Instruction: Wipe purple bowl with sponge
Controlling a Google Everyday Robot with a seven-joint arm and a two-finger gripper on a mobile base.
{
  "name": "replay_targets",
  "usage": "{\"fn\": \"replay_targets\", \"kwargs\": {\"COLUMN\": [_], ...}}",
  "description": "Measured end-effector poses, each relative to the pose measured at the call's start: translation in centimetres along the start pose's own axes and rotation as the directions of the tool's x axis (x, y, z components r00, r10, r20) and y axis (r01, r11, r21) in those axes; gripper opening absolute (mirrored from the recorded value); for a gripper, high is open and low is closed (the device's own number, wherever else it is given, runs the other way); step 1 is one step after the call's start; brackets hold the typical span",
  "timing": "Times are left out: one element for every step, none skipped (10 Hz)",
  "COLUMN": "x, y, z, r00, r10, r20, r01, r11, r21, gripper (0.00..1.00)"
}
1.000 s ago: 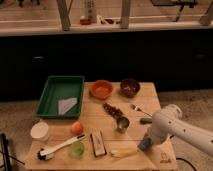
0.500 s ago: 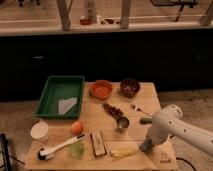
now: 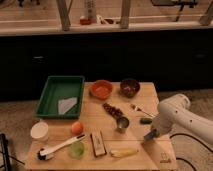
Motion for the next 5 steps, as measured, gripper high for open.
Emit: {"fn": "replay_targets", "kwargs": {"x": [0.1,0.1,0.1,0.0,0.0], "y": [-0.4,-0.7,-1.0,-1.4,-1.9], "z": [-0.3,-0.6,-0.8,-1.1,-1.5], "r00": [1.0,1.0,1.0,1.0,1.0], "r10": [-0.003,-0.009,-0.014,-0.019,-0.024], "r20": [-0.005,-0.008,-0.011,-0.014,-0.016], "r01": [0.003,0.009,0.014,0.019,0.024], "r11": [1.0,1.0,1.0,1.0,0.999], "r21": [0.004,0.008,0.012,0.016,0.023], "gripper": [0.0,0.0,0.0,0.0,0.0]}}
